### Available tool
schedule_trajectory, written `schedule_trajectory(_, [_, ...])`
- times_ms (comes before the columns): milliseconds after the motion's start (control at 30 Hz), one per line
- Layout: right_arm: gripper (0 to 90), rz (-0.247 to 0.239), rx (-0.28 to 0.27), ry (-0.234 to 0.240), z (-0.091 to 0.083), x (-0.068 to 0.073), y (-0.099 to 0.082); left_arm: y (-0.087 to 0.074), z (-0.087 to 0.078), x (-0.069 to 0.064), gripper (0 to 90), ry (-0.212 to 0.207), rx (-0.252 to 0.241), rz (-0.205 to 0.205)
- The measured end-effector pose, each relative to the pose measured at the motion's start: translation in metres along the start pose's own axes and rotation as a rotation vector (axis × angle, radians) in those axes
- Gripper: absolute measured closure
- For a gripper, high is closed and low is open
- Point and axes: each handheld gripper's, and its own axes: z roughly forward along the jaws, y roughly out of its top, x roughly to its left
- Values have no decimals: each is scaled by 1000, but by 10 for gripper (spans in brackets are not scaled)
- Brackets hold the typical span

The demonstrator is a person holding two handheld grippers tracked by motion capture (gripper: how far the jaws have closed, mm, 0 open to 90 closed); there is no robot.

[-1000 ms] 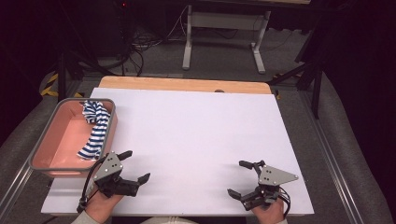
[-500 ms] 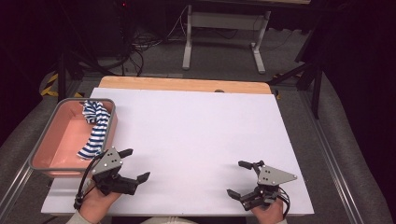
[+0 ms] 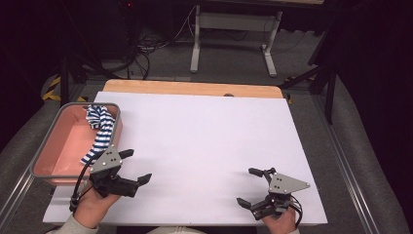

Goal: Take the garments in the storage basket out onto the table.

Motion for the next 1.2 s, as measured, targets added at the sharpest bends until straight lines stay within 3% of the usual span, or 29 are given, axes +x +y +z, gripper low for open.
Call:
schedule_trajectory(700, [1,4,4,1,0,0,0,22,-15,24,38,46,29,-1])
schedule_trajectory(1200, [1,6,7,1,1,-1,-1,31,-25,51,39,91,68,-20])
